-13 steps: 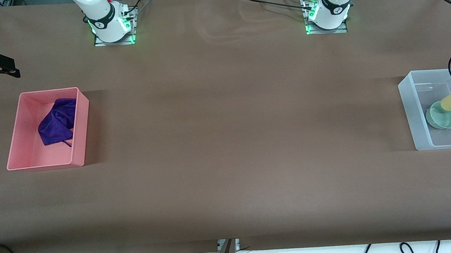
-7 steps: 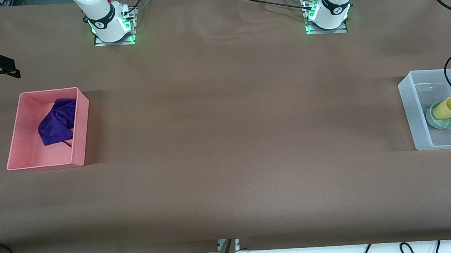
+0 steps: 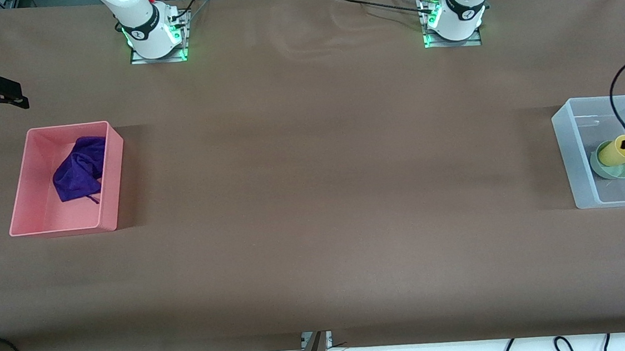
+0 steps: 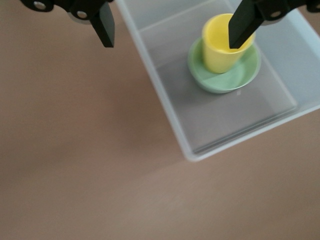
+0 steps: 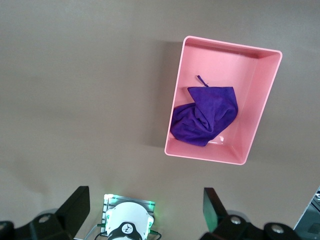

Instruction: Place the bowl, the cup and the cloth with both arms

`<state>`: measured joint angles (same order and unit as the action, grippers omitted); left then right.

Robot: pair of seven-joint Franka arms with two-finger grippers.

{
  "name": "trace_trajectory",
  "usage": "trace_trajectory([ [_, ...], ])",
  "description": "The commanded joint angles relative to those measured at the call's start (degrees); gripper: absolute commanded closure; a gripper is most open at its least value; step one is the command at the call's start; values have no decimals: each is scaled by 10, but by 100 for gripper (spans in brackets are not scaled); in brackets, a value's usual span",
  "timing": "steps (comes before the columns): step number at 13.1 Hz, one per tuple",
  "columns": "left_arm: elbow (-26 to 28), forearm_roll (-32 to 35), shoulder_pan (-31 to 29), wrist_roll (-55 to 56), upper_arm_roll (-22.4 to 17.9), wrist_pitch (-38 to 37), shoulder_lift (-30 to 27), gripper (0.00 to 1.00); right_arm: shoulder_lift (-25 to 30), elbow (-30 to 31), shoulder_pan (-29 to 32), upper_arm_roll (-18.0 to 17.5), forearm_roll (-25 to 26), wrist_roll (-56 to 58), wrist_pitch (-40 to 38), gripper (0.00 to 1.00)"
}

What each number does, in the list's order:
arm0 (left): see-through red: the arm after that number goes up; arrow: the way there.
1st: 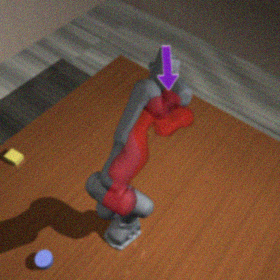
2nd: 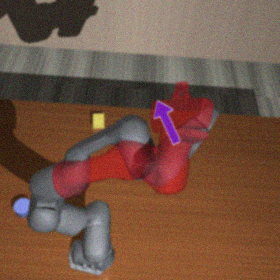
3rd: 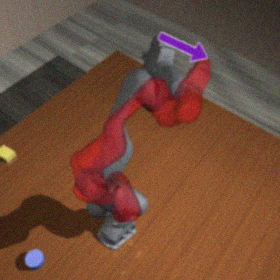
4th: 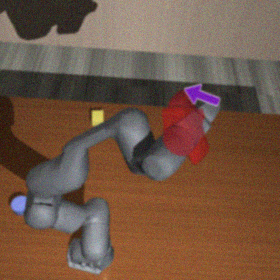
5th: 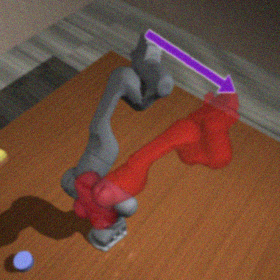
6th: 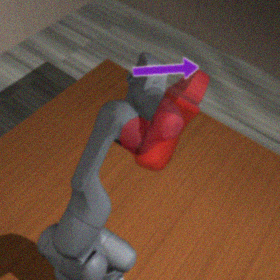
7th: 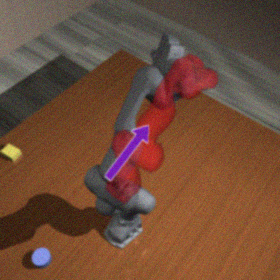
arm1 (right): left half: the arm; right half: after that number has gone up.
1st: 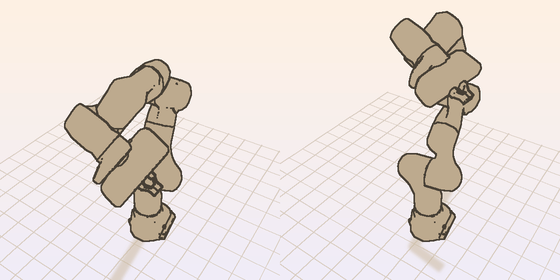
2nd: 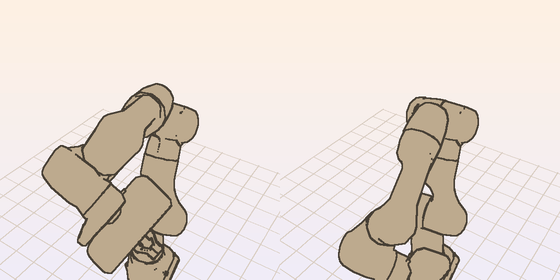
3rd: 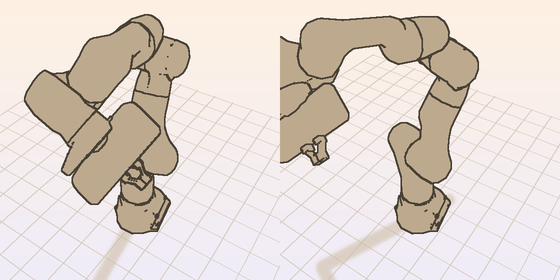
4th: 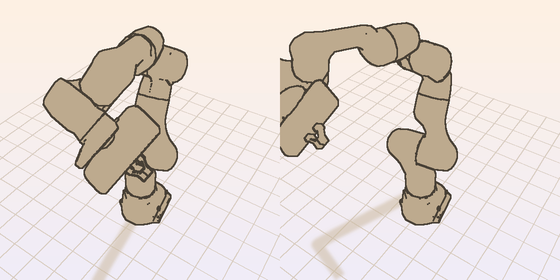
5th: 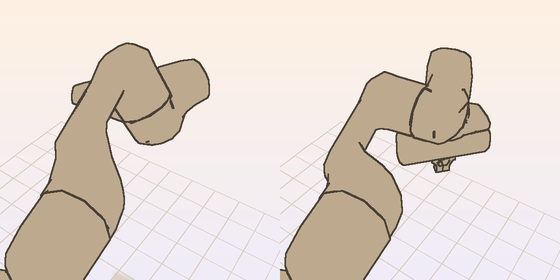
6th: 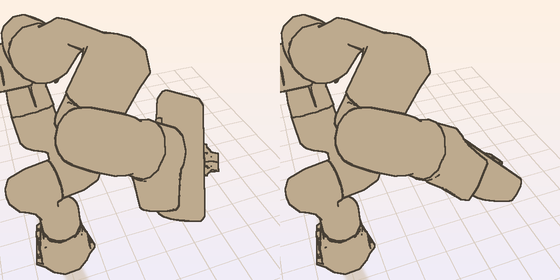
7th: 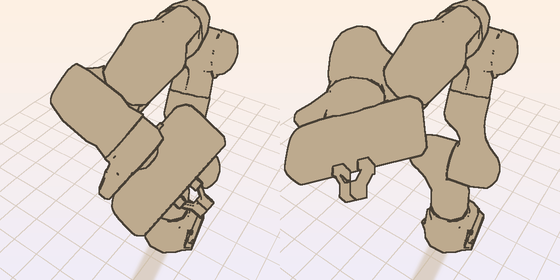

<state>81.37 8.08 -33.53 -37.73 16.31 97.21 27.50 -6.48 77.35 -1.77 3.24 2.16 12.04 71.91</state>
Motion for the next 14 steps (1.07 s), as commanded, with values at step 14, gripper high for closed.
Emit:
trace_trajectory([
  [14,244,-91,363,369,-157,33,-328,0,4,3,5,2,-9,-4,-3,0],
])
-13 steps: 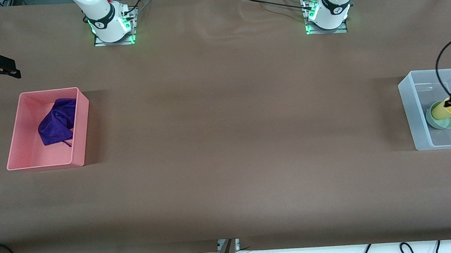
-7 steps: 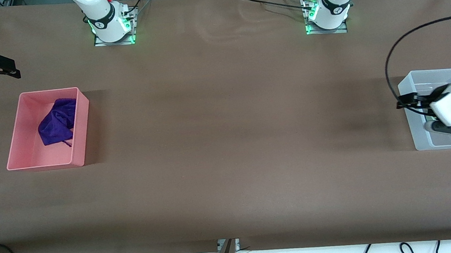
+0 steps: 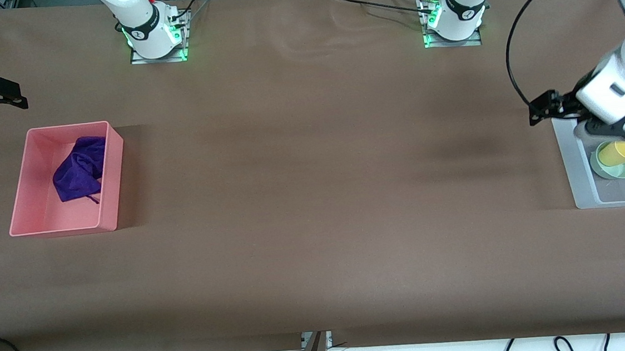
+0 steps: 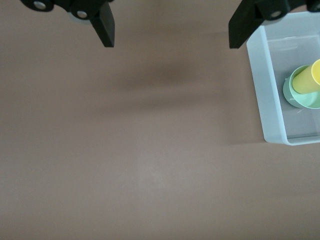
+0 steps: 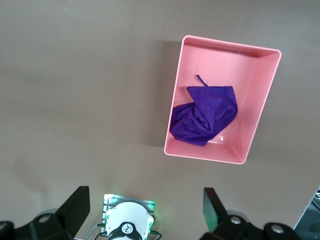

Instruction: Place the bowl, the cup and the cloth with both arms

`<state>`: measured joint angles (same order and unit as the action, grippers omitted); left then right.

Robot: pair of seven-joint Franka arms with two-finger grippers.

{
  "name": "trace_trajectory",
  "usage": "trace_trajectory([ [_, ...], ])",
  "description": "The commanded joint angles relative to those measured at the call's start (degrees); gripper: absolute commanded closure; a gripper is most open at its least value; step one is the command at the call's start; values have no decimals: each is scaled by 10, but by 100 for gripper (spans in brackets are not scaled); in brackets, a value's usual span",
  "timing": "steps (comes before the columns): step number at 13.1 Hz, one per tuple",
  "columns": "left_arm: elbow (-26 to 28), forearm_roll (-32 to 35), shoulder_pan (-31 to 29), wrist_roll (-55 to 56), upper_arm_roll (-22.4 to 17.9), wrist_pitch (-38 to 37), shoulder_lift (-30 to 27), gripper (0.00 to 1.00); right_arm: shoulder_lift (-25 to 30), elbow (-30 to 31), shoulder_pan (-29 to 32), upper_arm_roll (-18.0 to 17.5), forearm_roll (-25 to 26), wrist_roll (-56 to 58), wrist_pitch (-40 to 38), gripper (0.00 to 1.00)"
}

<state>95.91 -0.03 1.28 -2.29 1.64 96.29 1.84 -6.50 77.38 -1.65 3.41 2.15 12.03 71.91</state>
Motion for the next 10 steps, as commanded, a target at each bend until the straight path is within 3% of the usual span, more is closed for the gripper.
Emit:
trace_trajectory([
  [1,98,-11,23,18,-10,43,-72,0,3,2,3,0,-9,-4,-2,0],
  [10,96,-9,28,19,-11,42,-70,0,3,2,3,0,-10,-4,-2,0],
])
